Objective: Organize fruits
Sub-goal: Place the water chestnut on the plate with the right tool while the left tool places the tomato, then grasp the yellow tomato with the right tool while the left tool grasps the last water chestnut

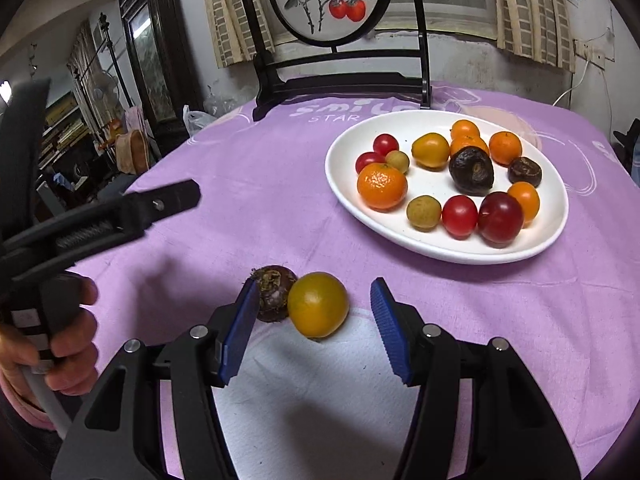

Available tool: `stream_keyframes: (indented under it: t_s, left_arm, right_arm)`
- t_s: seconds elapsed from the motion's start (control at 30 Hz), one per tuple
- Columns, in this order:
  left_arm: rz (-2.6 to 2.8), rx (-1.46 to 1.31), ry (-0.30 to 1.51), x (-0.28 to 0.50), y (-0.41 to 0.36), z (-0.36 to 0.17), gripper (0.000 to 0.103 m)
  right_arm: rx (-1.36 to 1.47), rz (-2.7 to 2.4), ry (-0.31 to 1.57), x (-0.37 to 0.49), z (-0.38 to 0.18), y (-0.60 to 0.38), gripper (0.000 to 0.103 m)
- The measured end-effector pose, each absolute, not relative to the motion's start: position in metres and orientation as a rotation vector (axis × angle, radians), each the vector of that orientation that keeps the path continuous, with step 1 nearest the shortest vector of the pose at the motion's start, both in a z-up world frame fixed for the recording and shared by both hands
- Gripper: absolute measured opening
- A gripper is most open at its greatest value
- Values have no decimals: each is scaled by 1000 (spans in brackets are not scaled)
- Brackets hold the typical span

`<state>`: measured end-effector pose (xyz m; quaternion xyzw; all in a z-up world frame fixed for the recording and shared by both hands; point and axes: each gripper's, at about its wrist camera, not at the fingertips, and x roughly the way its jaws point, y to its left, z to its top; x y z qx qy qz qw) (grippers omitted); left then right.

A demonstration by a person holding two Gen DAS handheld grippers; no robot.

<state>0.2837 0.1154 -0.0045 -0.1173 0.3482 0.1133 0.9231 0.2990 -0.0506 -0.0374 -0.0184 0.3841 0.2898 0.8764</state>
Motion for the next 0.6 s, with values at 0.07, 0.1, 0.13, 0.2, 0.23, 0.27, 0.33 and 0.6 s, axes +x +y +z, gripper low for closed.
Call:
stream_keyframes:
  t_s: [0.07, 0.1, 0.13, 0.2, 0.23, 0.27, 0.33, 0.6]
  left_arm:
    - [224, -257, 712, 282, 117, -4, 101]
    - [226, -258, 711, 282, 118, -4, 101]
    - [230, -256, 709, 281, 119, -3, 101]
    - [237, -259, 710, 280, 120, -3, 101]
    - [232, -267, 711, 280, 121, -3, 101]
    - [227, -277, 713, 279, 122, -2, 101]
    - [221, -294, 716, 279, 124, -2, 101]
    - [225, -273, 714, 279, 121, -2, 101]
  right_arm:
    - [-28, 607, 823, 302, -43, -52, 58]
    - [-23, 609, 832, 303, -45, -52, 58]
    - [-18, 608, 839, 305, -48, -52, 58]
    - [-10, 608, 843, 307, -49, -53, 58]
    - [-1, 611, 846, 308, -50, -53, 57]
    - [2, 617, 850, 309, -52, -52, 55]
    - [-3, 622, 856, 308, -54, -50, 53]
    - [19, 628, 874, 312, -56, -51, 49]
